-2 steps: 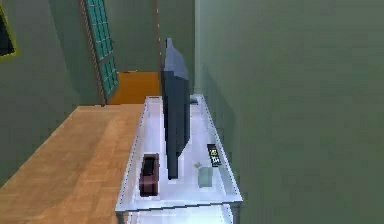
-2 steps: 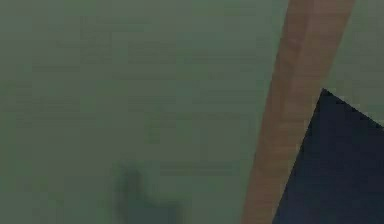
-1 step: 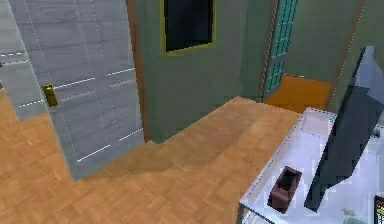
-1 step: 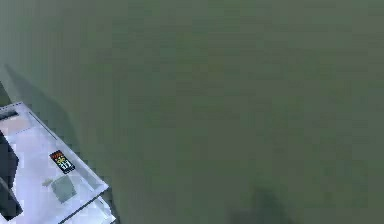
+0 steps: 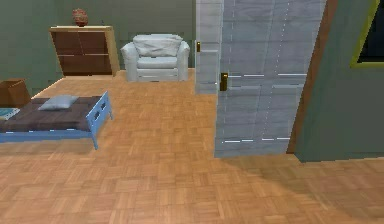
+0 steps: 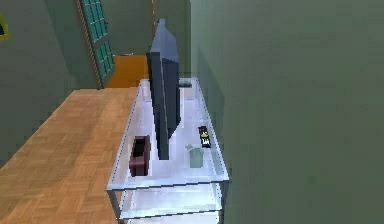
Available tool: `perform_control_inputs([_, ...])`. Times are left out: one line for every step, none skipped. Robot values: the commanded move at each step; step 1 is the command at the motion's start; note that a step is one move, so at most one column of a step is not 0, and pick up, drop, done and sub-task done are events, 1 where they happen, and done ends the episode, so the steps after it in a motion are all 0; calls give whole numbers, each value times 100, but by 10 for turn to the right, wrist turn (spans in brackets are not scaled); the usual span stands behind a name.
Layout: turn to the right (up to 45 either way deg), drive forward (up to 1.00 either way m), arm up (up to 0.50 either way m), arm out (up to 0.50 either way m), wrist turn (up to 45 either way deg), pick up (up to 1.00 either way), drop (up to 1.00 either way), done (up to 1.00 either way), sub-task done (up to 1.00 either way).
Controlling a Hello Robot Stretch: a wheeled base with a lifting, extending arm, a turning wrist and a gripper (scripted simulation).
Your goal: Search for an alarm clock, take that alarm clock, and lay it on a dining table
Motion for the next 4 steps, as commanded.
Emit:
perform_control_inputs([-120, 0, 0, 0, 0, 0, 0, 0, 0])
perform_control_inputs([0, 0, 50, 0, 0, 0, 0, 0, 0])
perform_control_inputs([0, 0, 18, 0, 0, 0, 0, 0, 0])
perform_control_inputs([0, 0, 0, 46, 0, 0, 0, 0, 0])
